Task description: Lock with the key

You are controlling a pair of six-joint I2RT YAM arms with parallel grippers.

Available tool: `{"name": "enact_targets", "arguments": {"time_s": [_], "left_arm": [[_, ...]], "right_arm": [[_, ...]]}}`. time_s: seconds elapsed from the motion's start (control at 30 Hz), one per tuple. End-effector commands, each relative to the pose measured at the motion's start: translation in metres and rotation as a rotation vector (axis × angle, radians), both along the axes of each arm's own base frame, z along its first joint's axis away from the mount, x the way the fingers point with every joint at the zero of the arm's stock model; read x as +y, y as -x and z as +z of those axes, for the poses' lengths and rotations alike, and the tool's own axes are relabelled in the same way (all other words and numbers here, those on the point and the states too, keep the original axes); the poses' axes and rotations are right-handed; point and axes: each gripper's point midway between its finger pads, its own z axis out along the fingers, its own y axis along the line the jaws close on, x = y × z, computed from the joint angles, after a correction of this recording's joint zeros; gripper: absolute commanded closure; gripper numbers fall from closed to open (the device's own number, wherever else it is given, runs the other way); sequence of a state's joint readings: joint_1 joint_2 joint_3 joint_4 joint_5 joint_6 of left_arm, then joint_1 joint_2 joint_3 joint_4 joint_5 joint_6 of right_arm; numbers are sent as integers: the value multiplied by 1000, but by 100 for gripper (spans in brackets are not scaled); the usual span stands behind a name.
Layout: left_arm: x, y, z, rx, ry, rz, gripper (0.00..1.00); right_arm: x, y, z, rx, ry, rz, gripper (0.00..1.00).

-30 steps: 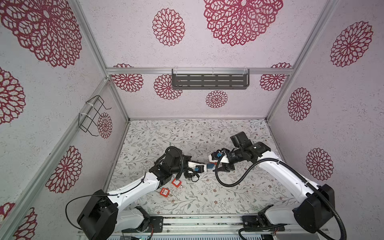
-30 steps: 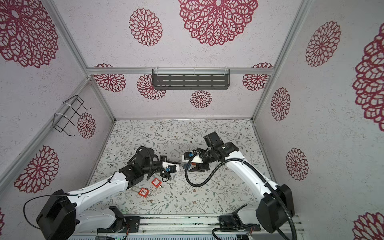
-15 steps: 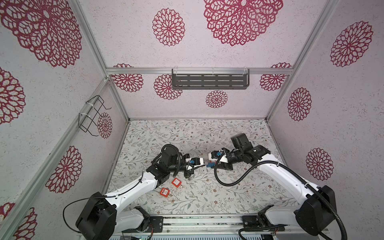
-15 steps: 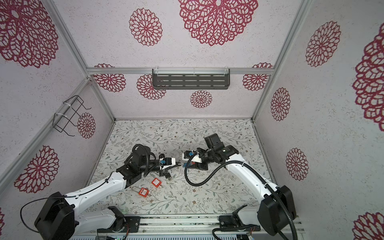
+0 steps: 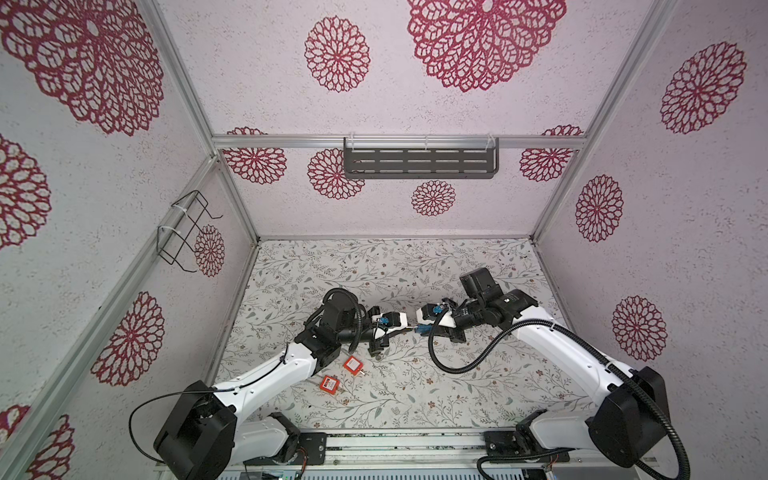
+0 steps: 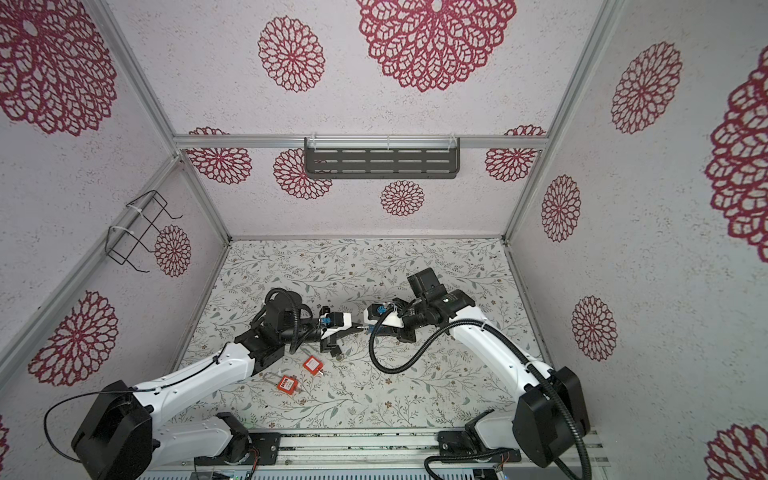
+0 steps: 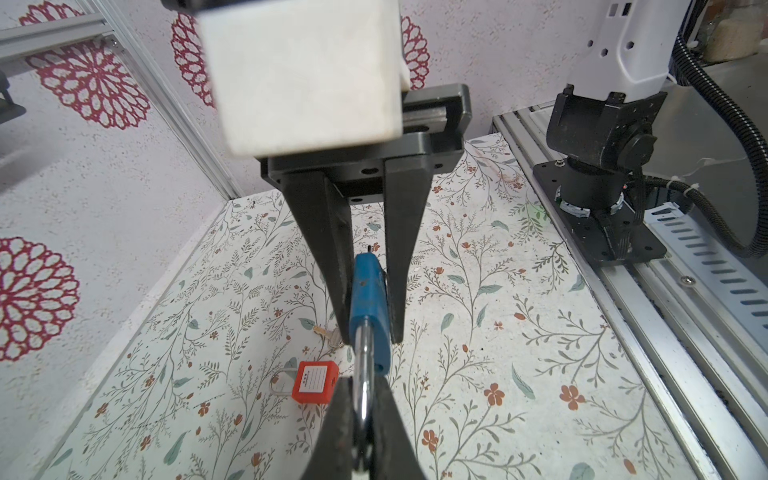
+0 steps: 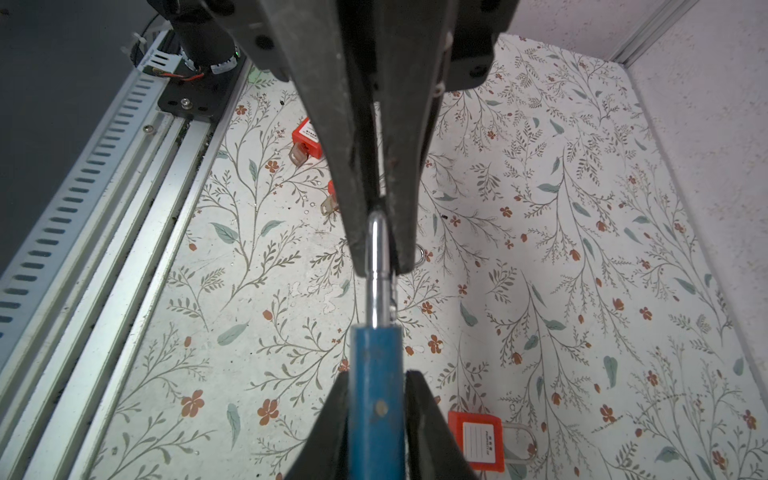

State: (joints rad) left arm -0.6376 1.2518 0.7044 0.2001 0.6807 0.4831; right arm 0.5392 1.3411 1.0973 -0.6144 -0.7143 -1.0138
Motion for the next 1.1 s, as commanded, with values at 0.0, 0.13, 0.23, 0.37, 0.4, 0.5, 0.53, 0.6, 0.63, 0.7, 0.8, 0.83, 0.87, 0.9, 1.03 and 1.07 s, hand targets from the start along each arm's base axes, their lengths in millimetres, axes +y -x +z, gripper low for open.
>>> {"name": "enact_targets", "arguments": {"time_s": [0.0,0.13,0.23,0.37,0.4,0.5,0.53,0.6,0.63,0.7,0.8,0.83,0.87,0.9,1.03,1.07], "left_arm": [[-4,-4,15,-29,41,-15,100],[-4,-4,14,-25,38,-15,100],[-4,-6,14,-22,36,-13,100],[0,-12,16,-24,44,24,78],[3,-14,18,-20,55,38,73],[12,-17,22,-7,96,59,61],[14,-16,22,-4,102,58,60],[16,-11,18,0,96,46,58],[17,-9,16,6,91,42,57],[18,-7,10,17,79,38,58],[18,-6,3,26,75,37,61],[18,-6,3,28,76,37,63],[17,-6,3,31,75,34,64],[17,-7,2,34,73,33,66],[15,-8,-1,44,60,21,72],[14,-7,-1,48,57,15,74]], "right_arm": [[3,4,11,-2,-28,39,80],[3,5,11,0,-29,48,83],[3,5,10,5,-28,50,85],[3,5,10,12,-25,48,88],[3,4,9,15,-23,49,88],[3,3,9,20,-22,46,88],[3,3,9,24,-23,45,88],[4,3,10,29,-28,47,89],[4,3,10,33,-31,47,89],[5,3,11,35,-34,50,90],[5,3,10,37,-36,53,90],[6,3,10,38,-36,53,90],[6,3,10,38,-37,53,90],[6,3,10,37,-37,54,90],[6,1,12,29,-37,50,90],[6,1,12,26,-37,49,90]]}}
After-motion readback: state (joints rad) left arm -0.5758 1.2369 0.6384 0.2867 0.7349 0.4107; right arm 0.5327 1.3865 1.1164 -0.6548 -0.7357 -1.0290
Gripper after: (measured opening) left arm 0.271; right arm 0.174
